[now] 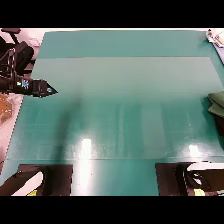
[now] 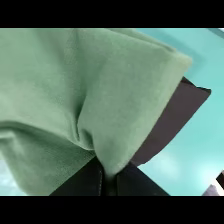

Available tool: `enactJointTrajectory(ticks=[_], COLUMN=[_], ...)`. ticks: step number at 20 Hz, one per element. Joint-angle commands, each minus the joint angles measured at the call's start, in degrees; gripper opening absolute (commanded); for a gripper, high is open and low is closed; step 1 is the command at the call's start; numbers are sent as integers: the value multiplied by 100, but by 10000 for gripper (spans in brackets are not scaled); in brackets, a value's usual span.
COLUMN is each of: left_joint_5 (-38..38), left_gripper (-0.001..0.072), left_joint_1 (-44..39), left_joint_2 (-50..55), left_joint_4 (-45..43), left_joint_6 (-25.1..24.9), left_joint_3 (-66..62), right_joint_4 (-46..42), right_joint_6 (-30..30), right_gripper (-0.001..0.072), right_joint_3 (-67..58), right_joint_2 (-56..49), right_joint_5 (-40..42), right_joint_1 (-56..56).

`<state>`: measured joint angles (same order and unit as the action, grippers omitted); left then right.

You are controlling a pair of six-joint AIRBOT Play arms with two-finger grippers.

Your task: Fold the shirts.

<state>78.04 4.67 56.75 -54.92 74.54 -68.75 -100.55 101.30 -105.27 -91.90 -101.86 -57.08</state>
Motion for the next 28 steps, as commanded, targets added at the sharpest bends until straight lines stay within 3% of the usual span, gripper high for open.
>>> enactJointTrajectory(ticks=[1,3,4,5,10,11,12,13,14,17,19,20,22,23,25,27,28], left_joint_5=[-7,-7,-9,-15,-229,-258,-278,-315,-374,-645,-695,-649,-485,-321,11,50,48], left_gripper=[30,30,30,30,30,30,30,30,30,30,30,30,30,30,29,29,29], left_joint_1=[0,0,0,0,0,0,0,0,0,0,0,0,0,0,0,0,0], left_joint_2=[-2,-4,-2,-2,-4,-4,-4,-4,-4,-4,-4,-4,-4,-7,-7,-52,-116], left_joint_4=[2,0,0,2,48,188,404,673,975,2031,2568,2767,2977,2983,2979,2957,2966], left_joint_6=[24,46,46,46,44,33,-39,-229,-479,-1357,-1604,-1655,-1657,-1657,-1657,-1661,-1705], left_joint_3=[0,0,0,0,0,0,0,0,0,-2,-2,-2,-4,-4,-7,-4,-9], right_joint_4=[-166,-166,-164,-164,-76,240,741,1421,2146,4597,6166,6758,7224,7036,5772,4144,3768], right_joint_6=[26,31,44,83,223,221,214,52,-245,-1318,-2179,-2618,-2889,-2946,-2920,-2450,-2273], right_gripper=[145,543,654,713,712,701,539,170,23,25,25,24,23,23,23,22,22], right_joint_3=[2,2,2,2,-15,-140,-332,-575,-800,-1360,-1082,-807,-302,-55,413,984,1325], right_joint_2=[-352,-481,-514,-511,-33,81,155,221,271,330,474,577,872,1108,1665,2332,2671], right_joint_5=[-151,-240,-273,-293,127,341,560,785,977,981,588,295,151,247,608,1314,1777], right_joint_1=[-2,-2,-2,0,107,181,254,339,476,1095,1735,2177,3169,3731,4903,6035,6500])
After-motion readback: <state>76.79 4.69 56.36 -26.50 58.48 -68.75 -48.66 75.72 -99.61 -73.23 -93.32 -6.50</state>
